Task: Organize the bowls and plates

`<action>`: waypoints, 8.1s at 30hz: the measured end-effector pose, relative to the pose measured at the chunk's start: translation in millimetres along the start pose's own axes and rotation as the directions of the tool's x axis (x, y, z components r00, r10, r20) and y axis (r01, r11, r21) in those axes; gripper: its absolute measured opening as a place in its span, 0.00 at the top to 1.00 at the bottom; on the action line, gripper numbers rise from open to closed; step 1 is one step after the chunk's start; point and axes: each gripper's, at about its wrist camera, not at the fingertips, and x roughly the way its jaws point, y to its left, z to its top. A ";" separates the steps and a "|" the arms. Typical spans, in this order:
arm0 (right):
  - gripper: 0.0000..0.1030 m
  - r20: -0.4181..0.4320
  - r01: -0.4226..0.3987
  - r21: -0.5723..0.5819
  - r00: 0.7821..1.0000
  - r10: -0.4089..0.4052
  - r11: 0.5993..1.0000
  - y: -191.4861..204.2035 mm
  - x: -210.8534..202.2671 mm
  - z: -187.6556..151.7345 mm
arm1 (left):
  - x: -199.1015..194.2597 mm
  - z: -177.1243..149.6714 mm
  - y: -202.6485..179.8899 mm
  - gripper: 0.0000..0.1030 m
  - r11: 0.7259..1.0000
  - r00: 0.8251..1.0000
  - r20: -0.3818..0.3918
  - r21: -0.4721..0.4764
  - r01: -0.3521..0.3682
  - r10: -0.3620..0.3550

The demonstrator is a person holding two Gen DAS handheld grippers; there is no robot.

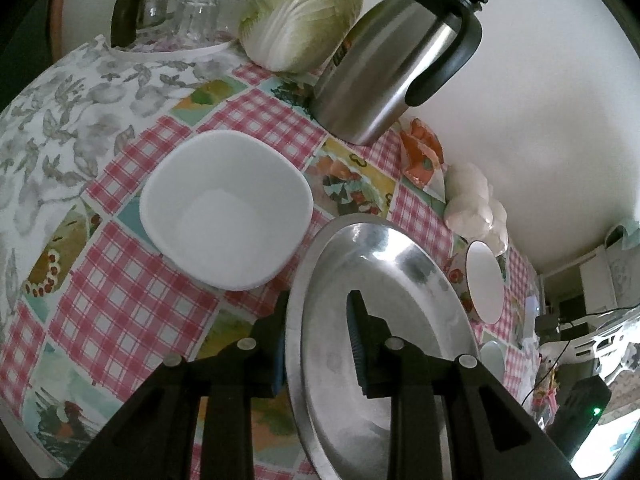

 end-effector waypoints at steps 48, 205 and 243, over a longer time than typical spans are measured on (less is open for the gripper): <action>0.74 -0.097 0.133 -0.107 0.985 -0.144 0.985 16.2 8.9 -13.3 | 34.7 -22.5 3.6 0.55 0.985 0.956 -0.237 0.031 -0.169 0.171; 0.17 -0.198 0.250 0.206 0.957 -0.210 0.946 -68.1 -73.9 -108.2 | -0.7 -168.9 -108.2 0.00 0.820 0.960 -0.158 0.563 -0.105 0.231; 0.77 -0.273 0.248 0.190 0.943 -0.192 0.950 -89.7 -25.0 -110.8 | 50.9 -167.8 -79.4 0.60 0.886 0.915 -0.342 0.463 -0.036 0.216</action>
